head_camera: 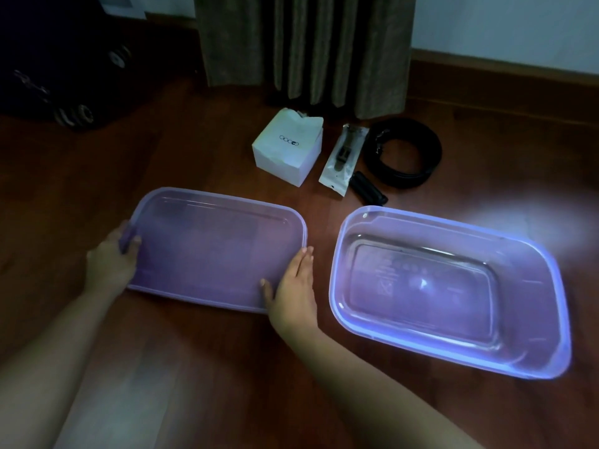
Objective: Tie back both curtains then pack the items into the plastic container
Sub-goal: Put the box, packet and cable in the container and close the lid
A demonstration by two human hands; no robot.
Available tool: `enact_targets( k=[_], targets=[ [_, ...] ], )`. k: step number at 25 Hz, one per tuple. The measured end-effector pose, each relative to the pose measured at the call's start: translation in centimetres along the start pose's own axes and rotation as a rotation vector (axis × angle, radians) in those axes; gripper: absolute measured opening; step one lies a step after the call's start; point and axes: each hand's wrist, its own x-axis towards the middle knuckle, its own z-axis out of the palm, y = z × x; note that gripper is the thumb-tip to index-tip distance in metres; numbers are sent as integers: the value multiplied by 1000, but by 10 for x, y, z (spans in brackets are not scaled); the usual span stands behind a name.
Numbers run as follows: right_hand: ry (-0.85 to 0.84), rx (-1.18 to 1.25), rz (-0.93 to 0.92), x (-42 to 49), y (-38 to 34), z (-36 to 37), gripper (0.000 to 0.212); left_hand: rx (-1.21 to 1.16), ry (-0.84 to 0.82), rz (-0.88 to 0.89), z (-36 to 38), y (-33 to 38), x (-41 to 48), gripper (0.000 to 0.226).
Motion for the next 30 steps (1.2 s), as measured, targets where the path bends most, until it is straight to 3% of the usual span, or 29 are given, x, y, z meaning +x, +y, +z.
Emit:
enact_targets(
  k=[3,6,10,15,19,24,30],
  targets=[
    [-6,49,-109,-11,-9,-6,80,1,97,35,-1,11,1,55],
    [-69,26,-377,-33,-16,-35,85,-127,223,204,-1,50,-7,49],
    [68,-217,-553,-25,7,-121,81,-185,74,430,14,145,-18,56],
    [268,-659,-417,5,93,-224,84,-7,-43,480,52,237,7,81],
    [247,-856,-231,9,160,-249,86,108,-2,360,72,266,26,105],
    [243,-871,-214,15,205,-255,83,226,-97,323,95,272,53,109],
    [277,-849,-285,22,215,-253,75,171,-21,217,86,280,42,106]
  ],
)
